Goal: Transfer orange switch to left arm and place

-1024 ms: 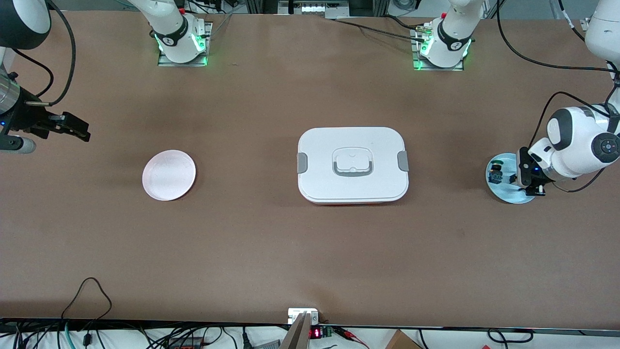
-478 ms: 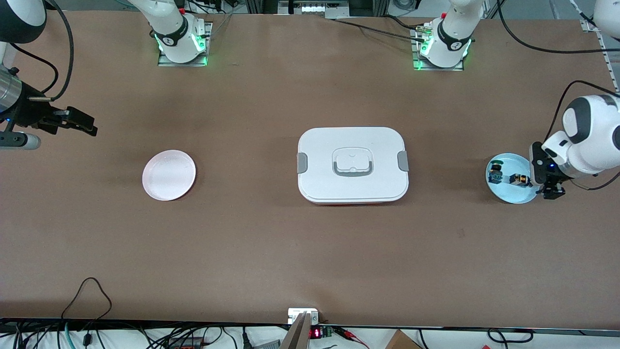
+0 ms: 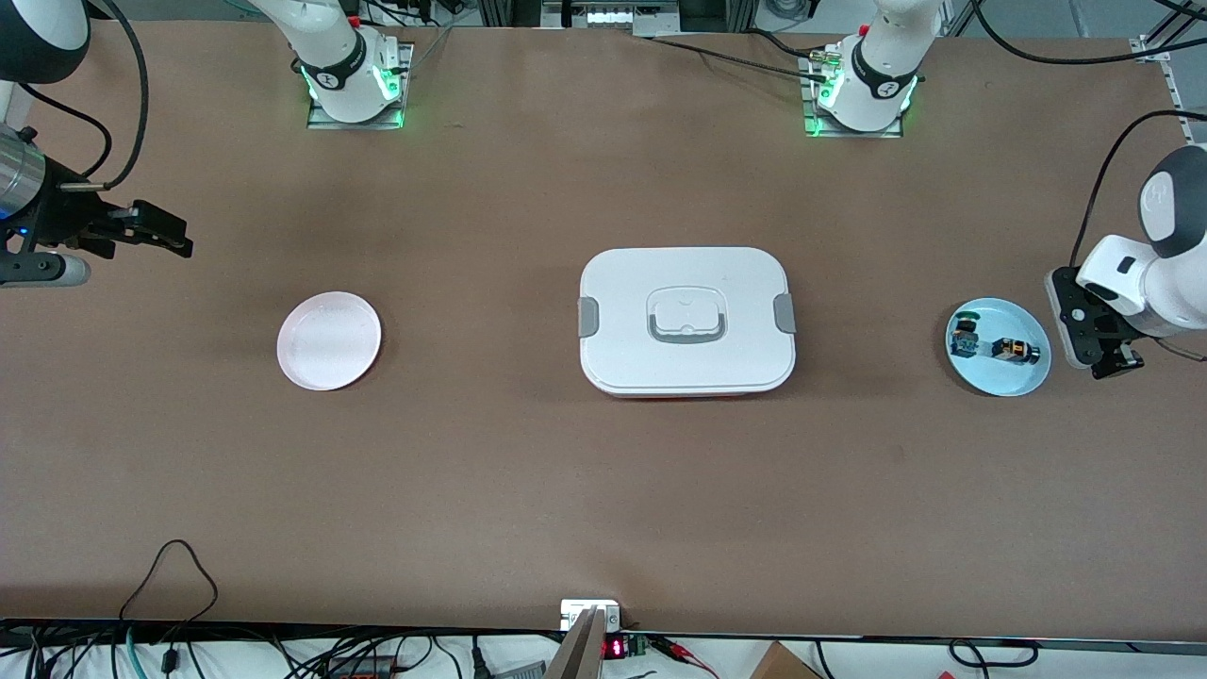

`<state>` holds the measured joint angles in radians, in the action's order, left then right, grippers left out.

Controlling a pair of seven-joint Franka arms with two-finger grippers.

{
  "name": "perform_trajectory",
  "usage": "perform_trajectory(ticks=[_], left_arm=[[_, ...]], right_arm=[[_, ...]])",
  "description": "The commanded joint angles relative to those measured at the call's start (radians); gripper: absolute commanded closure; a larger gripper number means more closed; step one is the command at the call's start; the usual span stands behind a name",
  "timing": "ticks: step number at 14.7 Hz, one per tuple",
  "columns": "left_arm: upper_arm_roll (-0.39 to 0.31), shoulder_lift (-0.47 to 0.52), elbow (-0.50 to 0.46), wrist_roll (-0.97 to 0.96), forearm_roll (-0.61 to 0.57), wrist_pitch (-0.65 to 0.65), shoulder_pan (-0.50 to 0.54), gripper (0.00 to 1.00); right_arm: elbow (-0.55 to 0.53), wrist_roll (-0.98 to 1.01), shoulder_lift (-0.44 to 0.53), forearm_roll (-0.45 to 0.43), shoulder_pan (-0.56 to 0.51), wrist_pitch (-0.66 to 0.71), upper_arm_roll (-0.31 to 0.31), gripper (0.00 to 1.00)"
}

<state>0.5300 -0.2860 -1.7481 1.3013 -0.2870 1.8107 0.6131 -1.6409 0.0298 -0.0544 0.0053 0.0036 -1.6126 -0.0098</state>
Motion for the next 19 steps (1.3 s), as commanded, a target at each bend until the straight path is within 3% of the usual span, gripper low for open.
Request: perform_trajectory(ticks=[1, 3, 7, 9, 10, 12, 14, 15, 17, 19], left_arm=[[0.094, -0.036, 0.142, -0.268, 0.037, -0.184, -0.015, 0.0], [0.123, -0.036, 0.195, -0.455, 0.054, -0.229, -0.053, 0.0], [0.123, -0.038, 0.318, -0.808, 0.069, -0.333, -0.144, 0.0], [0.102, -0.039, 0.363, -0.893, 0.112, -0.378, -0.18, 0.0], [0.046, -0.003, 0.364, -0.93, 0.127, -0.37, -0.228, 0.0], [-0.208, 0.086, 0.322, -1.143, 0.21, -0.303, -0.425, 0.0], [-0.377, 0.142, 0.286, -1.354, 0.323, -0.292, -0.536, 0.0], [-0.437, 0.181, 0.247, -1.358, 0.328, -0.26, -0.565, 0.0], [-0.542, 0.35, 0.051, -1.357, 0.316, -0.095, -0.645, 0.0], [-0.548, 0.376, 0.012, -1.361, 0.301, -0.093, -0.654, 0.0]], right_arm=[[0.004, 0.016, 0.013, 0.001, -0.005, 0.02, 0.002, 0.0], [0.004, 0.015, 0.013, 0.001, -0.005, 0.017, 0.004, 0.0], [0.001, 0.015, 0.019, 0.001, -0.005, 0.02, 0.004, 0.0], [0.0, 0.015, 0.025, 0.001, -0.002, 0.022, 0.004, 0.0], [-0.005, 0.015, 0.034, 0.001, -0.002, 0.02, 0.004, 0.0], [-0.011, 0.013, 0.044, 0.001, -0.002, 0.023, 0.004, 0.0], [-0.019, 0.012, 0.056, 0.001, -0.001, 0.022, 0.005, 0.0], [-0.022, 0.002, 0.057, 0.004, -0.001, 0.023, 0.005, 0.0], [-0.065, -0.013, 0.088, 0.004, -0.001, 0.014, 0.007, 0.0], [-0.111, -0.015, 0.123, 0.002, -0.001, 0.002, 0.005, 0.0]])
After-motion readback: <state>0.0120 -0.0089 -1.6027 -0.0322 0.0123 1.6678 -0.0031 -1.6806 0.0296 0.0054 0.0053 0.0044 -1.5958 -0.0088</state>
